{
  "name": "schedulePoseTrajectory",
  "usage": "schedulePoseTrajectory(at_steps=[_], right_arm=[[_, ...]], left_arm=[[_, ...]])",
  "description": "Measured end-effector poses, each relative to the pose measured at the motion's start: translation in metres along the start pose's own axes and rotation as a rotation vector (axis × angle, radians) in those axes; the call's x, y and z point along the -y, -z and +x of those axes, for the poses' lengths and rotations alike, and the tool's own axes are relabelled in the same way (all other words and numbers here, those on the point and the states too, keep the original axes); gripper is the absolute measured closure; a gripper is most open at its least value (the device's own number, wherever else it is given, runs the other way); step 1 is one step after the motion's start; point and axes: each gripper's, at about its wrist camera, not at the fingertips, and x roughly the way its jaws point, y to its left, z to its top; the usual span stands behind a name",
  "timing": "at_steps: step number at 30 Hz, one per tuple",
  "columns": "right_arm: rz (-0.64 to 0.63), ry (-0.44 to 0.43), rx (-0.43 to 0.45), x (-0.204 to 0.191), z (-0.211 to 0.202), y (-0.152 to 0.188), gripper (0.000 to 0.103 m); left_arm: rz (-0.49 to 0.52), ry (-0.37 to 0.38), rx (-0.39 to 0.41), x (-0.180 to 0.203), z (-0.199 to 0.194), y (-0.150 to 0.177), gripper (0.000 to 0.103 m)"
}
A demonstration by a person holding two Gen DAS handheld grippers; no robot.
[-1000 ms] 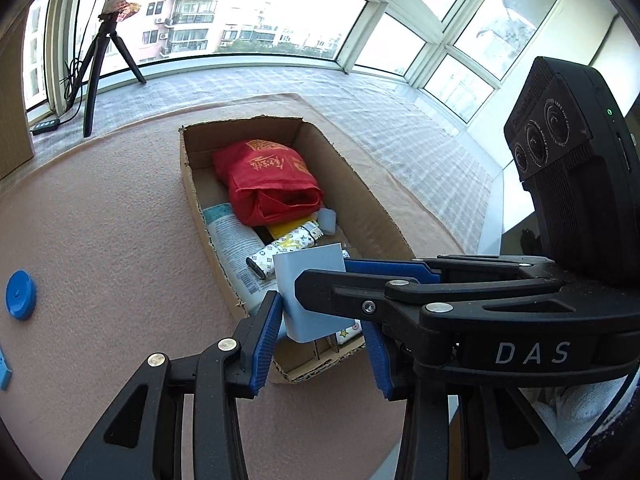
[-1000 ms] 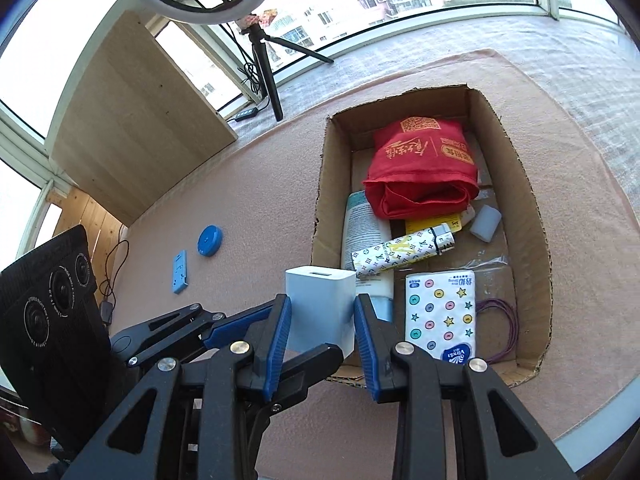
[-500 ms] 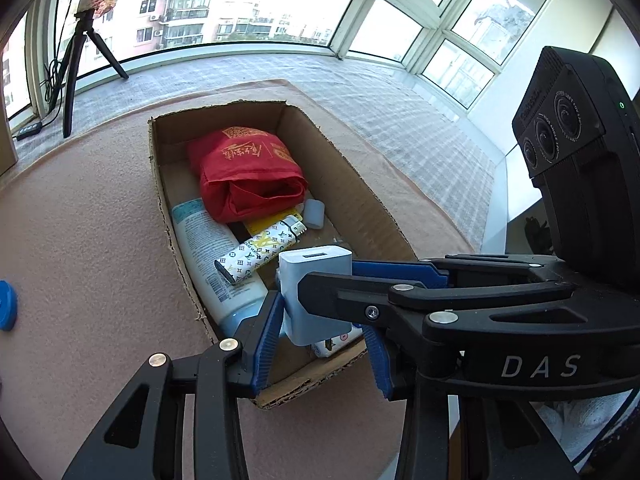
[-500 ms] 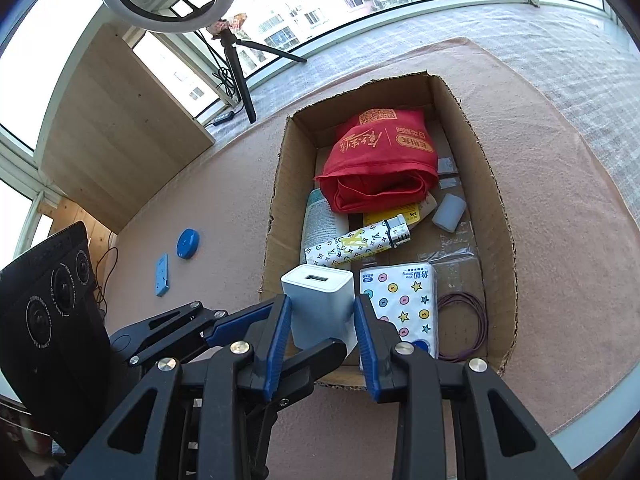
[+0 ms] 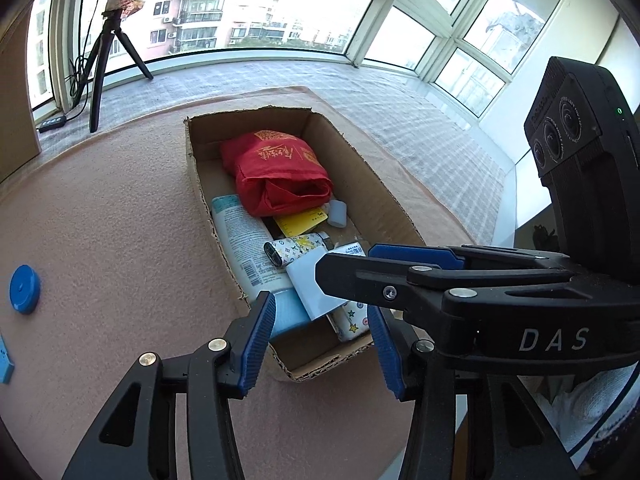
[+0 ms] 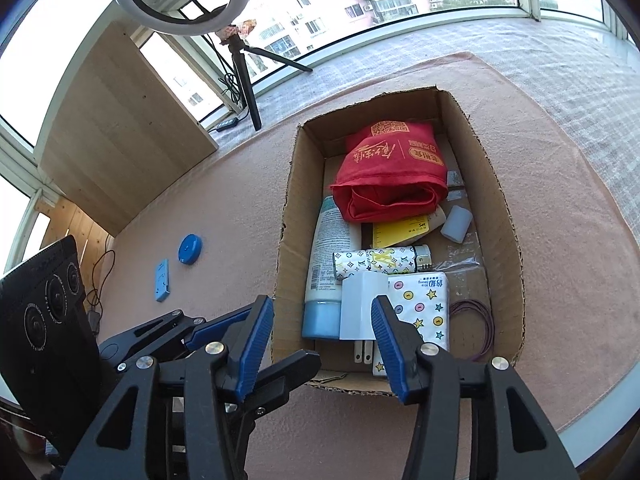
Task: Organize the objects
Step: 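Lower the charger into the box and open both tools, then move both tools to the blue phone stand on the floor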
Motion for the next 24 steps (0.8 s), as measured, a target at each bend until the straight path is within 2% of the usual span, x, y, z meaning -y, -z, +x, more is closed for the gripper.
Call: schedulePoseTrajectory(at_steps=[7, 10, 14, 24], right_arm=[[-0.053, -0.014, -0.003, -0.03, 0.009, 0.002, 0.054], [-0.06, -0.048, -0.001, -0.044, 0.014, 0.002, 0.054], [-0.071, -0.097, -0.009, -0.066, 0.025, 0.001, 0.054], [-0.171, -0.145, -0.048, -0.134, 0.062, 0.007, 0.054]], left_arm=[[-0.066, -0.032, 0.029, -0.032, -0.03, 0.013, 0.052], [-0.101, -0.055, 0.043, -0.05, -0.047, 0.021, 0.051], [-0.155, -0.094, 0.062, -0.08, -0.07, 0.034, 0.052], [-0.302, -0.198, 0.098, -0.159, -0.122, 0.075, 0.052]])
